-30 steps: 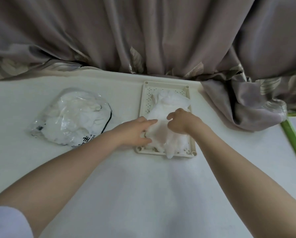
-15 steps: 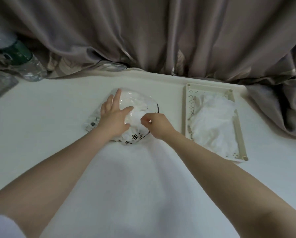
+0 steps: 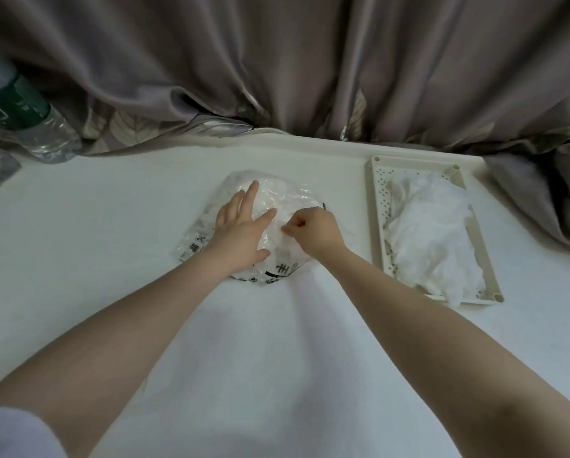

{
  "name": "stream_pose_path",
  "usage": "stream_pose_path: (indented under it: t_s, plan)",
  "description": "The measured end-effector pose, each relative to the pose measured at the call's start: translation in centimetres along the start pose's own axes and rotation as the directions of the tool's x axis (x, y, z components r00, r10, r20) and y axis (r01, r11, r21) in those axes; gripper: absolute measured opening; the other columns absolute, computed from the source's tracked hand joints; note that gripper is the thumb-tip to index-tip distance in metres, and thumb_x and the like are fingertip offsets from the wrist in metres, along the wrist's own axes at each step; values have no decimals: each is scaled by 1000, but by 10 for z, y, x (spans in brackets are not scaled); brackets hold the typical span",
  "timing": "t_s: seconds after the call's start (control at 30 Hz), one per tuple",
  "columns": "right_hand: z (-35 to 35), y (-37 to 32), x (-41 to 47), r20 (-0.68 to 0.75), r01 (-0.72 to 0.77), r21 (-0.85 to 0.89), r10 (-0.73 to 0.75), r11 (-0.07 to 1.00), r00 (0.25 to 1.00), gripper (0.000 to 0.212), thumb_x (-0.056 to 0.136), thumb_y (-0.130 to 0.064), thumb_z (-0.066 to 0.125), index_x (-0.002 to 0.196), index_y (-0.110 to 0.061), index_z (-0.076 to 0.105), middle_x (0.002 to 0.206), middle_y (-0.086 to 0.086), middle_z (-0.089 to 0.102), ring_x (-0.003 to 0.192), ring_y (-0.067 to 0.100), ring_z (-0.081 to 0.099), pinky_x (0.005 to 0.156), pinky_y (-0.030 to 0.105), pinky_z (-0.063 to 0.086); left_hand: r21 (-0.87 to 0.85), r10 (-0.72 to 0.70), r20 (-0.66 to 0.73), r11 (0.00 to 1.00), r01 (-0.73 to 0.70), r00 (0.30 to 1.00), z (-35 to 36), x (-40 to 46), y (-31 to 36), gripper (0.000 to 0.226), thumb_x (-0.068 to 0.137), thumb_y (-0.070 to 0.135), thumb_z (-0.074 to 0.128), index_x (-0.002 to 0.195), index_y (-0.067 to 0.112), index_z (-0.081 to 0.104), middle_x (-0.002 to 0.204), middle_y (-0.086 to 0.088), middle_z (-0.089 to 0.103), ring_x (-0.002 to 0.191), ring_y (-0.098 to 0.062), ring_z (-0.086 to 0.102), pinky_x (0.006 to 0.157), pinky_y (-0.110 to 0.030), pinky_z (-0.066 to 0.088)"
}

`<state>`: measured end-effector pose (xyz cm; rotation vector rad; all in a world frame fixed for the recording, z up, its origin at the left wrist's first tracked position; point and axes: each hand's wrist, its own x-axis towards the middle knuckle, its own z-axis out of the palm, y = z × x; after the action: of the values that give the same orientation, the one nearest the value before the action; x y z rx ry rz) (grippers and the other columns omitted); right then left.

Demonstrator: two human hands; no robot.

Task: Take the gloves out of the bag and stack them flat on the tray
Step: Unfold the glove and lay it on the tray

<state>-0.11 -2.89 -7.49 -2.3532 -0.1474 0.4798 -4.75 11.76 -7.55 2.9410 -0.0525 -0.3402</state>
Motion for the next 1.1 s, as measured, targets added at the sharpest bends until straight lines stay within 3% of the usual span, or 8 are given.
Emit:
stream_pose_path:
  t_s: [0.2, 0.4, 0.57, 0.63, 0.77, 0.87, 1.0, 1.1]
  plan:
    - [-27, 7, -15, -18, -14, 215, 19, 977, 1000, 20, 86, -12, 61, 67, -11, 57, 64, -5, 50, 59, 10, 44, 56, 22, 35, 6, -53, 18, 999, 53, 998, 1, 0, 4, 74, 86, 38, 63, 148, 27, 24, 155, -9, -24, 143, -30, -14, 115, -44, 0]
    - [-36, 21, -23, 185, -245, 635, 164, 733, 969, 20, 86, 5, 50, 82, -15, 52, 77, 0, 52, 70, 16, 49, 69, 28, 45, -132, 33, -98, 990, -46, 995, -1, -6, 16, 58, 85, 38, 64, 138, 26, 42, 157, -6, -14, 144, -27, -11, 114, -39, -2]
    - [-18, 27, -28, -96, 11, 62, -5, 998, 995, 26, 83, 4, 44, 98, -9, 62, 102, 2, 47, 83, 20, 50, 72, 26, 41, -157, 45, -99, 986, -60, 994, 5, -3, 26, 45, 84, 39, 65, 124, 22, 55, 158, -4, -12, 144, -25, -13, 113, -37, -4]
    - [-14, 24, -30, -149, 92, -102, -107, 991, 983, 22, 85, -3, 46, 93, -4, 66, 103, 6, 47, 88, 22, 52, 74, 29, 45, -163, 10, -88, 986, -25, 996, 7, -1, 26, 41, 84, 40, 65, 120, 21, 58, 158, -5, -12, 144, -26, -15, 113, -37, -5]
    - [-7, 17, -30, -16, 118, -398, -135, 910, 991, 33, 91, -37, 53, 102, -9, 67, 115, 8, 51, 112, 24, 45, 88, 34, 41, -182, 13, -94, 983, -30, 995, 10, 2, 27, 36, 84, 42, 65, 114, 22, 60, 158, -5, -11, 144, -26, -15, 112, -36, -6]
    - [-6, 14, -28, -20, 109, -432, -131, 895, 991, 40, 89, -51, 52, 98, -16, 69, 110, 4, 52, 109, 23, 44, 89, 32, 33, -195, 22, -102, 980, -42, 995, 11, 2, 26, 30, 84, 36, 65, 110, 22, 62, 158, -4, -10, 144, -26, -15, 112, -36, -6]
    - [-5, 9, -28, 27, 171, -502, -182, 848, 983, 23, 92, -29, 50, 99, -18, 70, 109, 6, 54, 107, 26, 46, 80, 29, 30, -217, 25, -91, 975, -44, 996, 12, 1, 26, 35, 82, 37, 68, 111, 20, 59, 158, -4, -9, 144, -25, -13, 112, -37, -4]
    - [-5, 9, -25, 22, 142, -367, -144, 919, 989, 21, 90, -20, 52, 96, -11, 70, 107, 11, 57, 104, 29, 50, 82, 33, 42, -242, 27, -116, 969, -55, 993, 12, 2, 26, 36, 80, 37, 70, 107, 16, 57, 158, -5, -5, 144, -24, -10, 113, -37, -2]
